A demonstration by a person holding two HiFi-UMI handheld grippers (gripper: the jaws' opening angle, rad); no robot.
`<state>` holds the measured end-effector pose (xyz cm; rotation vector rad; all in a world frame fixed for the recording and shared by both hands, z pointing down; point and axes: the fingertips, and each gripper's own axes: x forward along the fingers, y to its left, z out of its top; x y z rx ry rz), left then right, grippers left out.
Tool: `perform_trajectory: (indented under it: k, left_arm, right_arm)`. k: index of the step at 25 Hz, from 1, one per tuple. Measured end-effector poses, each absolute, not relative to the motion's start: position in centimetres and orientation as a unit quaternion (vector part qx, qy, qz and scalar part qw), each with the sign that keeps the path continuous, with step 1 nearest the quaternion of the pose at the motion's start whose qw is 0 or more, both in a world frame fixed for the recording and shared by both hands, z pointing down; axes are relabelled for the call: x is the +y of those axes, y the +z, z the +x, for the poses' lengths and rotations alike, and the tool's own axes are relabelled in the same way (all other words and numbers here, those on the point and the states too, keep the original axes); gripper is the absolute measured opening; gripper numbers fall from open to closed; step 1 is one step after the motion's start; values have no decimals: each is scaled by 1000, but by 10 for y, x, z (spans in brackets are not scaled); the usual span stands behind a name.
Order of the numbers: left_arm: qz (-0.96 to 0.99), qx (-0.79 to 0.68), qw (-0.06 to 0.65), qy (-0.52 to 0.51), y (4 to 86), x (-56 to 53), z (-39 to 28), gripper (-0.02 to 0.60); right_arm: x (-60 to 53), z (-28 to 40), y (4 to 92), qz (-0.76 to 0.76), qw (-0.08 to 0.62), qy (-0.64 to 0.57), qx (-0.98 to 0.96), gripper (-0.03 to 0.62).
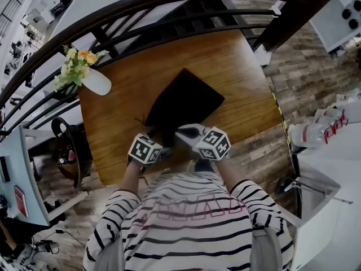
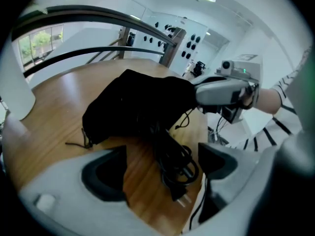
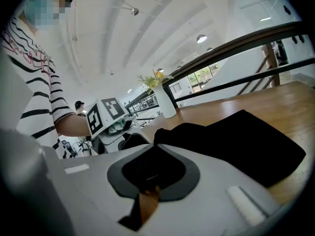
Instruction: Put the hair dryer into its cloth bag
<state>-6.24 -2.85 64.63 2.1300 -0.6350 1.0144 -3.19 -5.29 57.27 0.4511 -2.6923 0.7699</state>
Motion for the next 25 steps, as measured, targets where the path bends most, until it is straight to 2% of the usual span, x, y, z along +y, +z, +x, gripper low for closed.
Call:
perform_trajectory:
  k: [3,11,15,25]
  left_arm:
    - [823,-253,328,388,646,-17,-69,453]
    - [837,-289,295,358,645,-2,-76,379]
    - [843,-275,288,363,648,7,-69,311]
    - [853,-241,297,354,644,20,-65,290]
  right_arm:
    - [-51,-34,573,164,151,270,-937,12]
    - [-47,-40,576,198,148,269,-931,12]
    - [-42,-41,581,211,149,270,-928,12]
    - [-40,-40,581,238,146,266,-923,12]
